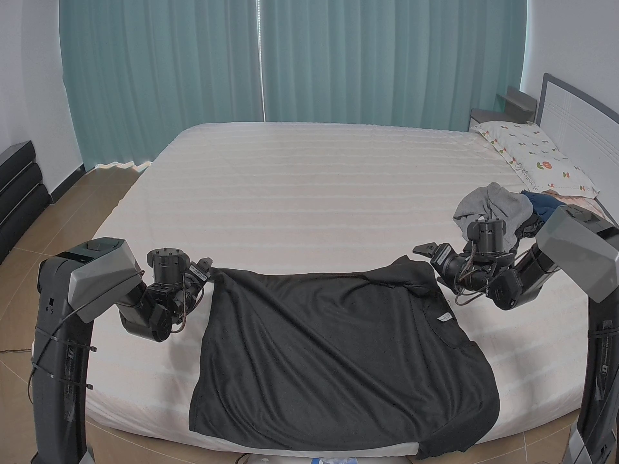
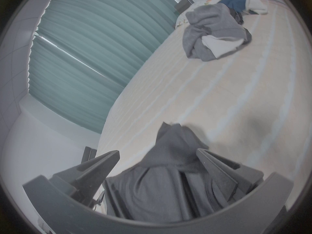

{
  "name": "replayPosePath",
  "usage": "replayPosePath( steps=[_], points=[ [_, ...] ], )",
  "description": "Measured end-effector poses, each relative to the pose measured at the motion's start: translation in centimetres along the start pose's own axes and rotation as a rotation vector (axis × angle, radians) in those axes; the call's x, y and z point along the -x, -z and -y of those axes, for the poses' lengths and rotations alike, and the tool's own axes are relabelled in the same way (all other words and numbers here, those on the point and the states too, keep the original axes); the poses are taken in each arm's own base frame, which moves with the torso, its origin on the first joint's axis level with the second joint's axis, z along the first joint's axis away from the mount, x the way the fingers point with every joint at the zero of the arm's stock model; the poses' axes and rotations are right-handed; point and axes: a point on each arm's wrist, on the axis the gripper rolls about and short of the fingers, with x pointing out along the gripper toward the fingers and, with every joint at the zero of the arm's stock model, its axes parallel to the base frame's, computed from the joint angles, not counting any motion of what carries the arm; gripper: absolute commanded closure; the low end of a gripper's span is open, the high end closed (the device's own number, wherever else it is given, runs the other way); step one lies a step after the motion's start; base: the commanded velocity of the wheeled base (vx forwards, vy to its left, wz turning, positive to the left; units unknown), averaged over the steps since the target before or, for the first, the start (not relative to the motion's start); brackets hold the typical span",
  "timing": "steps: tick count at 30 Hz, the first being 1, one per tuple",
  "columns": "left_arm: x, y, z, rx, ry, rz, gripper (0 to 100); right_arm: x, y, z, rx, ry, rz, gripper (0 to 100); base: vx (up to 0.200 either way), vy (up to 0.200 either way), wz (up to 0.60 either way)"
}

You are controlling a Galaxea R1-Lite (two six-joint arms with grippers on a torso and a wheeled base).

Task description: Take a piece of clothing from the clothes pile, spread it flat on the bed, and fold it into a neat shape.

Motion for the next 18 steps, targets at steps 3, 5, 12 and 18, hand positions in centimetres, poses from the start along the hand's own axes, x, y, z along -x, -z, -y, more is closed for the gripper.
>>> replayPosePath(
  steps=[3, 5, 12, 18],
  points=[
    [0.5, 0.0, -0.2, 0.007, 0.004, -0.028, 0, -1.4, -0.5, -0.3, 0.022, 0.007, 0.050, 0, 0.000, 0.000, 0.00],
    [0.8, 0.0, -0.3, 0.009, 0.004, -0.042, 0, -2.2, -0.8, -0.1, 0.026, 0.012, 0.077, 0, 0.000, 0.000, 0.00],
    [1.2, 0.1, -0.2, 0.010, 0.004, -0.056, 0, -4.1, -0.6, 1.9, 0.035, 0.026, 0.130, 0, 0.000, 0.000, 0.00],
    [1.3, 0.1, -0.2, 0.009, 0.004, -0.059, 0, -5.6, 0.5, 2.6, 0.053, 0.060, 0.146, 100, 0.000, 0.000, 0.00]
  ],
)
